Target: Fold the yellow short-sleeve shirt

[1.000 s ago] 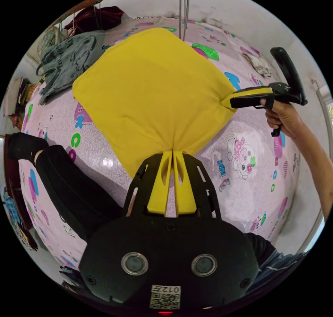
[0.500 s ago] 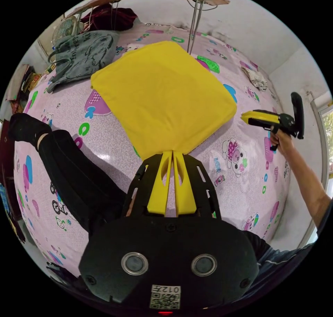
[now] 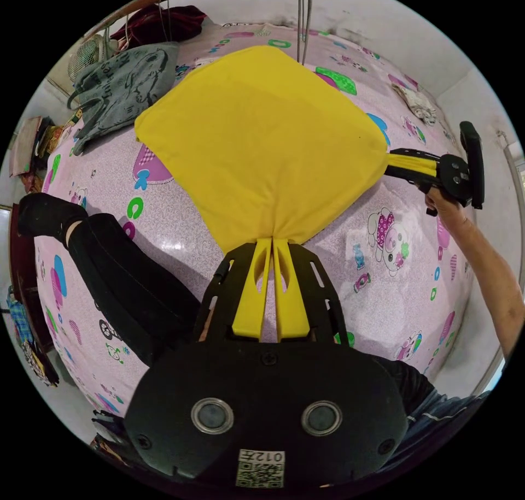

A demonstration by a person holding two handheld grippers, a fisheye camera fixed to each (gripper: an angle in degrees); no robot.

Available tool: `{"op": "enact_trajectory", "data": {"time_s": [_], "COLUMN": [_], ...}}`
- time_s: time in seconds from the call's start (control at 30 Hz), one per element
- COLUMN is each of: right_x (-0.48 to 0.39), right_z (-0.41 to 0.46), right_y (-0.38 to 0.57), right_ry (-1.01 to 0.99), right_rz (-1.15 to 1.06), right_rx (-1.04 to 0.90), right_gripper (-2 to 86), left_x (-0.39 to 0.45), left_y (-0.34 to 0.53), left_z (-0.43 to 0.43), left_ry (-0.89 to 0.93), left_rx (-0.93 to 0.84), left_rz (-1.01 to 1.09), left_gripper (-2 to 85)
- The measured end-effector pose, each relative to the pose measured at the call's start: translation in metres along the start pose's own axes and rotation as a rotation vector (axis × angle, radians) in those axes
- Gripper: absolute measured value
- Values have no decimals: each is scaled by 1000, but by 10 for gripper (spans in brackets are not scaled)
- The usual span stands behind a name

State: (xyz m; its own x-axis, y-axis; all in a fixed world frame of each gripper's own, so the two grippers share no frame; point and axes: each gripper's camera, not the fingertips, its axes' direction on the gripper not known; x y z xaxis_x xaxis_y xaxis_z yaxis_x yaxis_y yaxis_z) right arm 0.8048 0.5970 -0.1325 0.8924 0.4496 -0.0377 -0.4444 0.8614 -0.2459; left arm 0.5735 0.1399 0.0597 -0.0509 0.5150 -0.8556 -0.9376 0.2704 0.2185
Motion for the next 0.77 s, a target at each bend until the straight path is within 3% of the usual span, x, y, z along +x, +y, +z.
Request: {"op": "enact_trajectory", "data": {"time_s": [0.2, 0.37, 0.57, 0.77], "right_x": [-16, -37, -85, -146], "right_z": [18, -2, -10, 59], "right_y": [12, 37, 9, -18], "right_ry": [-135, -86, -142, -172], "right_rz": [151, 303, 249, 177], "right_rx": [33, 100, 274, 82], "right_gripper": [-9, -9, -9, -9], "left_x": [11, 14, 15, 21], "left_y": [23, 53, 82, 103], "left_z": [-30, -75, -115, -131], "left_ry": [-3, 12, 33, 75], "left_rx": [25, 87, 118, 18], "left_rz": [5, -38, -84, -109], "left_gripper": [-3, -3, -2, -2]}}
